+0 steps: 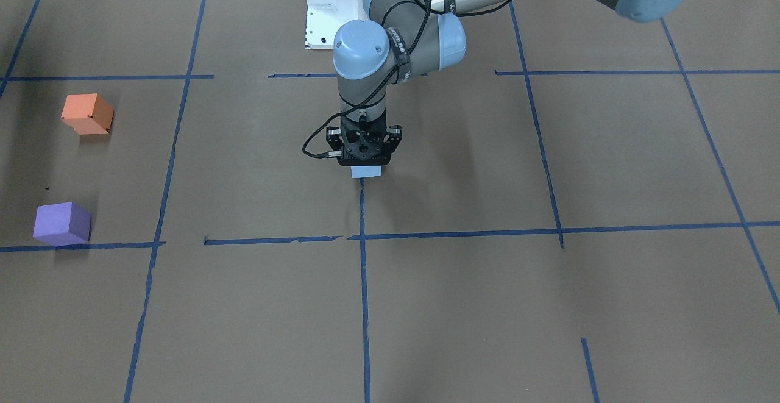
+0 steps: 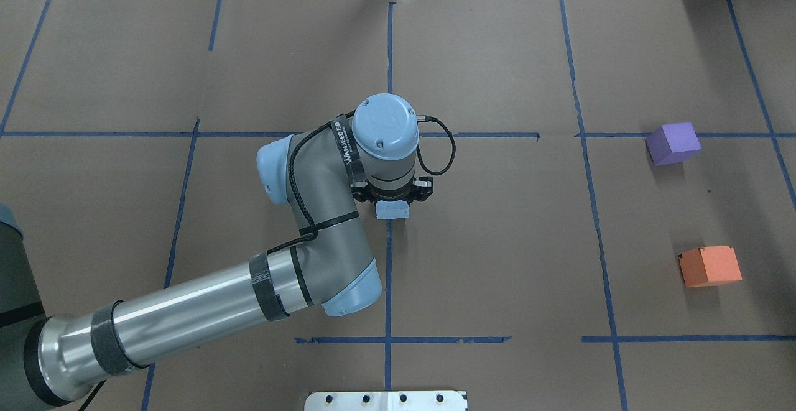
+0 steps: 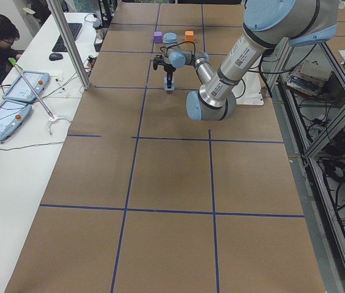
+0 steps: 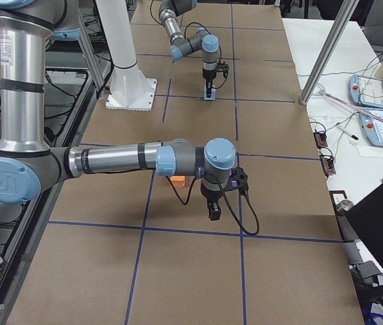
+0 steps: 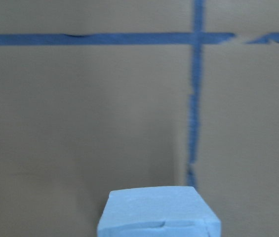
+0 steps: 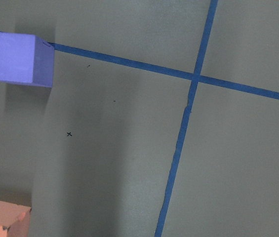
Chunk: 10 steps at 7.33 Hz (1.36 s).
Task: Place blue block between orange and purple blocks
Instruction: 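Carry the light blue cube with the left gripper to the table center, then release the cube and raise the left gripper away while the right arm moves in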
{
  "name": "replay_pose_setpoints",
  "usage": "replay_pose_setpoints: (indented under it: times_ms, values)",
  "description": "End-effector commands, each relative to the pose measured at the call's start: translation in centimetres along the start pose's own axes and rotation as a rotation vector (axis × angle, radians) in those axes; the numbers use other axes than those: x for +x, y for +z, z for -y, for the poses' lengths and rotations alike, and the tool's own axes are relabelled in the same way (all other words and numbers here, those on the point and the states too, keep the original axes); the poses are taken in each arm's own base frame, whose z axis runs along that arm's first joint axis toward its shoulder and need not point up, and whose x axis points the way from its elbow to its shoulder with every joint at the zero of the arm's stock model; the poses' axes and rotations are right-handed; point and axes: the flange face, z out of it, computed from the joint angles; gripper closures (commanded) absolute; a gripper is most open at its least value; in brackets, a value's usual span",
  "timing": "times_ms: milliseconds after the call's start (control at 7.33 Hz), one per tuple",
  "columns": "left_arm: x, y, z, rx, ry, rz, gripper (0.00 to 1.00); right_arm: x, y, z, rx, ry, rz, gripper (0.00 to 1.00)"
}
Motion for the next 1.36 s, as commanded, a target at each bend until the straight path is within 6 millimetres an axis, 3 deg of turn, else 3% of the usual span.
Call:
replay_pose_setpoints:
  times_ms: [0, 136, 273, 409, 545, 682, 955, 1091, 1227]
  values:
    - [0.0, -0.1, 0.5, 0.017, -0.031, -0.016, 0.0, -0.2, -0.1, 0.0, 0.002, -0.002, 0.0, 0.0]
    - [-2.3, -3.9, 4.2, 0.054, -0.06, -0.016, 0.0, -0.5, -0.4, 0.3, 0.009, -0.01, -0.001, 0.0]
    - [-5.7, -8.7, 5.9, 0.008, -0.032, -0.002, 0.0, -1.1, -1.1, 0.6, 0.022, -0.021, -0.003, 0.0]
    - [-12.0, -13.5, 7.0, -0.034, 0.018, 0.001, 0.0, -2.1, -2.2, 1.2, 0.046, -0.041, -0.005, 0.0]
    - [-18.8, -16.3, 7.2, -0.023, 0.07, 0.021, 0.0, -3.4, -3.1, 1.4, 0.064, -0.033, 0.001, 0.0]
    - [-25.6, -18.7, 8.3, 0.0, 0.123, 0.051, 0.0, -7.0, -3.3, 2.7, 0.068, -0.008, 0.01, 0.0]
    - [-39.8, -21.0, 10.4, -0.034, 0.216, 0.07, 0.0, -18.0, -4.2, 7.6, 0.091, 0.065, 0.051, 0.0]
    - [-48.4, -22.3, 11.1, -0.06, 0.183, 0.052, 0.0, -23.6, -4.4, 10.3, 0.097, 0.079, 0.078, 0.0]
    - [-54.1, -22.7, 10.3, -0.071, 0.24, 0.06, 0.0, -30.7, -3.5, 12.5, 0.1, 0.1, 0.076, 0.0]
